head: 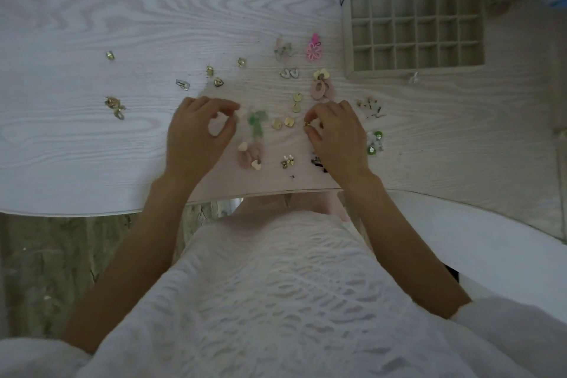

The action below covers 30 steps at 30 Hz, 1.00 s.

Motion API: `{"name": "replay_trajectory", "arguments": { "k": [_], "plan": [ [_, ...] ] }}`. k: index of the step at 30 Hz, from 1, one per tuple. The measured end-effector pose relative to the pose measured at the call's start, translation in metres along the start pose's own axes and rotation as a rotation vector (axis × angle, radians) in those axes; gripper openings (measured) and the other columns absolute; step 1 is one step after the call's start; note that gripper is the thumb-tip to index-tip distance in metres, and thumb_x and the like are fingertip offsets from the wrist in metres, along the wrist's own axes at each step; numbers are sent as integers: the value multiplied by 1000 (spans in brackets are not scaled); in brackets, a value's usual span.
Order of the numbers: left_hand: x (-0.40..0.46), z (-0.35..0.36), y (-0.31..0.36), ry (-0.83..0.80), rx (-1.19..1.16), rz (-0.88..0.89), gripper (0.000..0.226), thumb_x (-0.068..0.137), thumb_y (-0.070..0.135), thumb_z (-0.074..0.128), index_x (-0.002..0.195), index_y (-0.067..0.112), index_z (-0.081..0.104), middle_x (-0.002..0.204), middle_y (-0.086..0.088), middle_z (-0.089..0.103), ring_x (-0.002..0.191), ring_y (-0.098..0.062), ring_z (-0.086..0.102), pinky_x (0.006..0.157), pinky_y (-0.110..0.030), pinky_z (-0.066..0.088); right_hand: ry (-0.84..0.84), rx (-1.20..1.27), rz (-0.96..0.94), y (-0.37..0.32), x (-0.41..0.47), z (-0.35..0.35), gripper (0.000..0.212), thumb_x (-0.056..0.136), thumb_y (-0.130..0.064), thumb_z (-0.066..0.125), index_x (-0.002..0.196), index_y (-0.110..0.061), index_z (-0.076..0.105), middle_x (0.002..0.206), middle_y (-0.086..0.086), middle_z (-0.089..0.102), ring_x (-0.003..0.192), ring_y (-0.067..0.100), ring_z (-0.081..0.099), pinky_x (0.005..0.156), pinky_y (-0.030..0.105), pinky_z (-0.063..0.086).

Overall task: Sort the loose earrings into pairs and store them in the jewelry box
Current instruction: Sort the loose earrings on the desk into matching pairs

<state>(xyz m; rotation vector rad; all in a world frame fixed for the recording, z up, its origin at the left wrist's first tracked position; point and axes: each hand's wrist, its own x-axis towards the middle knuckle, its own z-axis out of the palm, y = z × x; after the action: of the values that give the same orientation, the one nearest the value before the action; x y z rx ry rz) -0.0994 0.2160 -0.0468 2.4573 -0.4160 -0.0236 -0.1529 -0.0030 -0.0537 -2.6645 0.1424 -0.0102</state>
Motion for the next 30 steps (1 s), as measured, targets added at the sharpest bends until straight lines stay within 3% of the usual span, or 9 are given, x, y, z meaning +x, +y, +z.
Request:
{"name": "replay_trajectory", "arguments": {
  "k": [6, 9, 14, 20, 23, 27, 30],
  "plan": [
    [-9, -13, -41, 34, 90, -200, 20, 83, 18, 61, 101, 13, 67, 91, -5, 70, 82, -26, 57, 74, -31, 41, -96, 148, 8, -14, 22, -6, 6, 87, -16, 58, 92, -16, 61, 82, -4, 66, 68, 10, 54, 63, 30, 48],
    [-5, -10, -47, 34, 107, -208, 25, 80, 21, 58, 101, 11, 67, 93, -8, 69, 82, -30, 58, 75, -35, 43, -157, 143, -38, -30, 50, 5, 9, 88, -17, 57, 94, -15, 63, 84, -1, 67, 71, 10, 55, 66, 28, 48],
    [18, -2, -42, 97, 112, -179, 24, 78, 18, 63, 101, 12, 67, 93, -7, 67, 83, -30, 56, 74, -34, 43, -250, 111, -31, -54, 98, 30, 15, 84, -19, 64, 96, -11, 65, 90, 7, 70, 82, 21, 63, 75, 37, 53],
    [33, 6, -48, 86, 175, -180, 28, 75, 23, 64, 102, 13, 67, 92, -8, 67, 83, -32, 55, 74, -37, 45, -297, 196, -34, -67, 105, 41, 23, 81, -23, 70, 100, -11, 68, 90, 3, 71, 80, 13, 63, 76, 31, 53],
    [29, 5, -55, 65, 211, -170, 26, 77, 16, 61, 101, 10, 66, 91, -12, 64, 83, -34, 54, 74, -39, 47, -244, 205, -59, -65, 104, 42, 20, 82, -12, 66, 102, -10, 68, 91, 5, 70, 78, 11, 60, 77, 32, 53],
    [14, 2, -62, 39, 85, -192, 25, 81, 9, 62, 106, 10, 65, 98, -10, 62, 91, -28, 53, 76, -27, 40, -182, 147, -36, -59, 104, 43, 23, 85, -4, 56, 106, -10, 66, 99, 7, 64, 83, 9, 52, 73, 22, 41],
    [3, -3, -66, 83, 55, -257, 23, 83, 12, 62, 105, 12, 66, 99, -7, 62, 91, -25, 54, 72, -24, 39, -198, 131, -67, -64, 101, 48, 19, 87, -8, 56, 104, -8, 66, 101, 8, 61, 82, 15, 55, 71, 24, 42]
  ]
}}
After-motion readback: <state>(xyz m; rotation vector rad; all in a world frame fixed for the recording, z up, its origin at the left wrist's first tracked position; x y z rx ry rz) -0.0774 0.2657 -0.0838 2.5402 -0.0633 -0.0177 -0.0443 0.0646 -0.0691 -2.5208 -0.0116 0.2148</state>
